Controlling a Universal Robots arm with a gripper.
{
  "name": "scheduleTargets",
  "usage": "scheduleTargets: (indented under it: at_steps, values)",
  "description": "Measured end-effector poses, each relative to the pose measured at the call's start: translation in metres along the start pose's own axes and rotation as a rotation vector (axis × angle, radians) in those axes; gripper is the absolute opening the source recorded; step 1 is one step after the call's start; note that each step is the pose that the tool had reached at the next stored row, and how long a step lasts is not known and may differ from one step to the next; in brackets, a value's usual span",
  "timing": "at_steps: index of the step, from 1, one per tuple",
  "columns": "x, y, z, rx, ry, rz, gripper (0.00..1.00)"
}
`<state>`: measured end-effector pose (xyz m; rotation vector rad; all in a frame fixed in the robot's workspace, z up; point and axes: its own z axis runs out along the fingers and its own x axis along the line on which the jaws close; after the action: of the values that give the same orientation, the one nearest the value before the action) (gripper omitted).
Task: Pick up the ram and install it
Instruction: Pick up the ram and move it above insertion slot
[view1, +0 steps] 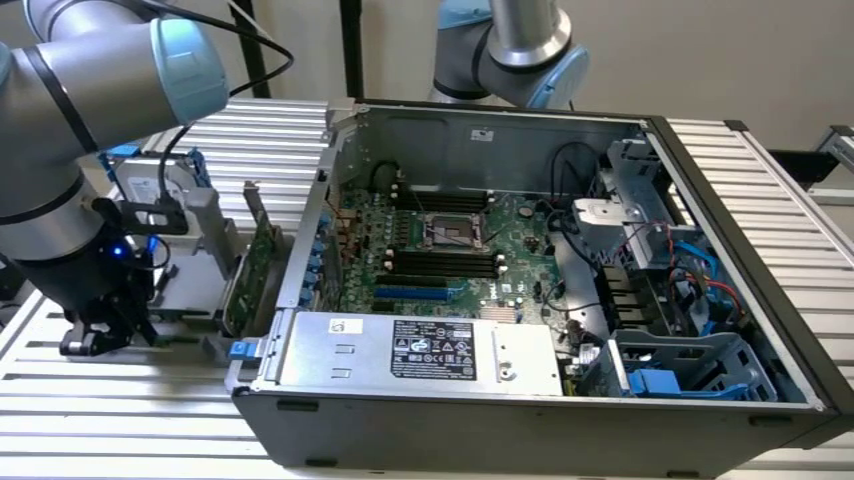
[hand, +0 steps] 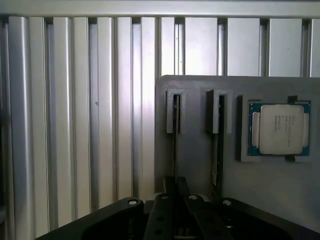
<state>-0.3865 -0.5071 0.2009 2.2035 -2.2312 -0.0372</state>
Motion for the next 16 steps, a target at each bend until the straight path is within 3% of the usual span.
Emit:
scheduleTargets:
  at_steps: [9, 16]
  values:
    - [0.0, 0.0003, -0.0153, 0.0001, -0.0004, 0.0, 0.0]
    - [-0.001, 0.0006, -0.0375, 0.0, -0.0008, 0.0, 0.0]
